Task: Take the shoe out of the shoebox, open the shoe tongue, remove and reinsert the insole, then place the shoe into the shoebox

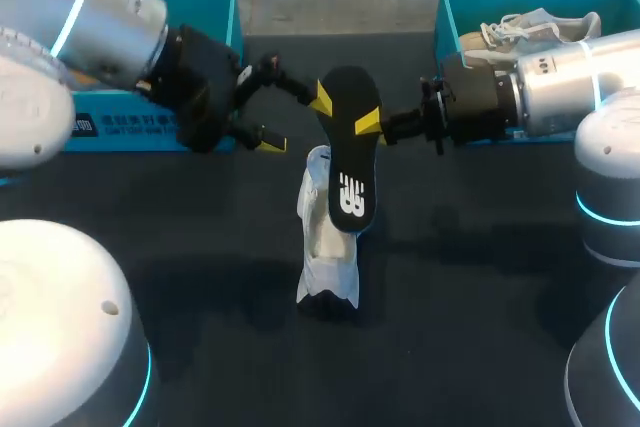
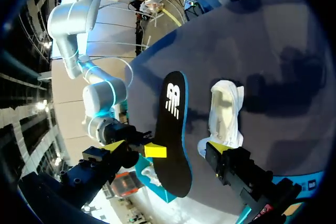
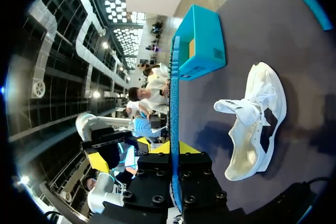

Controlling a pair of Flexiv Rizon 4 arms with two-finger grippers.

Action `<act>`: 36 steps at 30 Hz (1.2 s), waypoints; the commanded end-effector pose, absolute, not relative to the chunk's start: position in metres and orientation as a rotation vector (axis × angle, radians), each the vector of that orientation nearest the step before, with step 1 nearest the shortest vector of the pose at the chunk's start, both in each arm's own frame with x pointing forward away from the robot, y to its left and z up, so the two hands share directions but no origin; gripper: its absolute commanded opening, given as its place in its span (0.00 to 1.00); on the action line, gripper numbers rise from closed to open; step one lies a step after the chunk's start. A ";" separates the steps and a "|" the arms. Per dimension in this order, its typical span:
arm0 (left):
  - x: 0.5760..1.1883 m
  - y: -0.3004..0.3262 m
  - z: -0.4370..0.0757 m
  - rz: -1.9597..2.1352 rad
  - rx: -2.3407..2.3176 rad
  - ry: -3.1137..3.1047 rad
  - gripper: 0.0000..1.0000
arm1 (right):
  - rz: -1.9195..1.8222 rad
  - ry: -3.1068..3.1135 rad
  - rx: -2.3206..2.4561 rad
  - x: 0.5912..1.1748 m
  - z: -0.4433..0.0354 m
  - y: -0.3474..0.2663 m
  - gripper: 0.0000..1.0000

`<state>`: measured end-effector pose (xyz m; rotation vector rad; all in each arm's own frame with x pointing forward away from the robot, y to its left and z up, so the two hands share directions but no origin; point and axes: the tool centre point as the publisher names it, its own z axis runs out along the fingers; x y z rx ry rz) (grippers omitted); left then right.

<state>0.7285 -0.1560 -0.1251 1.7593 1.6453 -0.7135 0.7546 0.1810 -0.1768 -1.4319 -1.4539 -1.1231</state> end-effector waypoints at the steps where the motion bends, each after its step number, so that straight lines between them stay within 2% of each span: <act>1: 0.736 -0.158 -0.119 -0.535 2.093 1.889 1.00 | -1.102 -1.469 -1.441 0.759 -0.179 0.189 0.00; 19: 0.752 -0.169 -0.110 -0.295 2.269 2.105 1.00 | -1.112 -1.457 -1.429 0.759 -0.185 0.194 0.00; 36: 0.775 -0.191 -0.090 -0.190 2.242 2.104 1.00 | -1.128 -1.459 -1.412 0.763 -0.182 0.200 0.00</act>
